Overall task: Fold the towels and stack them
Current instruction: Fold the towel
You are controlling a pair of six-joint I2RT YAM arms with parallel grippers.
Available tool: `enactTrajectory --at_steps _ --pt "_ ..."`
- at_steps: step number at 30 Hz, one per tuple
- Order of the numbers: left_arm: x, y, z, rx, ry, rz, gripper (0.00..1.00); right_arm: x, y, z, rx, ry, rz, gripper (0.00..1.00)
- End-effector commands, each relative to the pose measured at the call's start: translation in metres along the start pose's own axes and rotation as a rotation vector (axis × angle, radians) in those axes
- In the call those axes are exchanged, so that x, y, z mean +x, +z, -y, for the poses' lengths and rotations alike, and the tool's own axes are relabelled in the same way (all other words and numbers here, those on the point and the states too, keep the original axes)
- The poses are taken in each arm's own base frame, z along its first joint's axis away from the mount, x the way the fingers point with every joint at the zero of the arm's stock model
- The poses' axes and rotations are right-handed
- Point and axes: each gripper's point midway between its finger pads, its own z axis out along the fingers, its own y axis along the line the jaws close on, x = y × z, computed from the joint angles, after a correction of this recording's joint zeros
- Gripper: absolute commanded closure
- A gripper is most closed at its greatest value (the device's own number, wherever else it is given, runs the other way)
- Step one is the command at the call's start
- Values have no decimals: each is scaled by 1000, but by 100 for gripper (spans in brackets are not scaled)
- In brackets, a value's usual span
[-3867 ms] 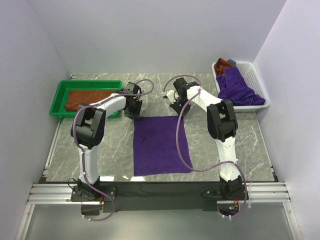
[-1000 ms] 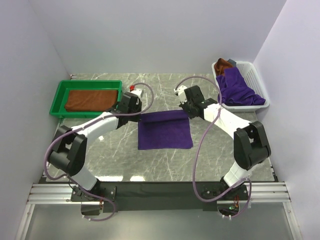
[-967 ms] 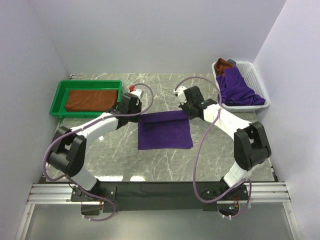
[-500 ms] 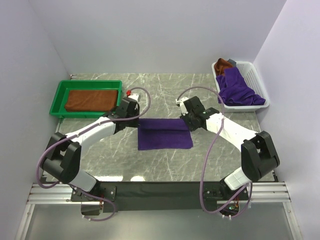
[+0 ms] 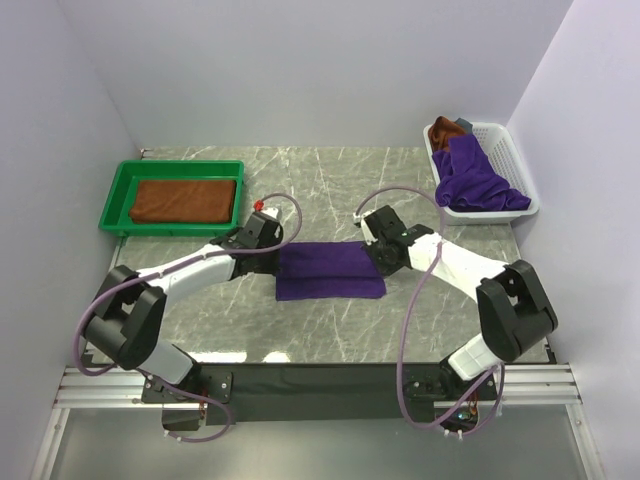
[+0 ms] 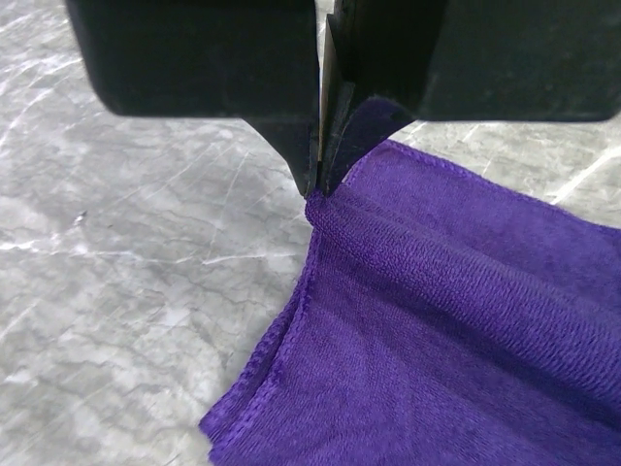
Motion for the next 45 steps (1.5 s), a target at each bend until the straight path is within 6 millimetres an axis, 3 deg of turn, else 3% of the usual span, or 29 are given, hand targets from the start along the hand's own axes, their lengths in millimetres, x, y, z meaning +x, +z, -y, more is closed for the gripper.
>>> enactTrajectory --at_steps 1,6,11,26,32,38,45 --pt "16 6 -6 -32 -41 -46 99 12 9 0 26 -2 -57 100" --pt "36 18 -11 -71 -65 -122 99 19 18 -3 27 -11 -99 100" --pt "40 19 -13 -85 -75 -130 99 24 24 -2 40 -17 -132 100" --pt "4 -12 5 -42 -75 -44 99 2 -3 7 79 14 -25 100" --pt "3 -24 7 -42 -75 -31 99 2 -12 8 94 31 5 100" --pt "8 -30 5 -45 -80 -26 99 9 -15 5 91 36 2 100" --pt "34 -17 0 -53 -75 -71 99 18 -4 -4 66 -9 -70 98"
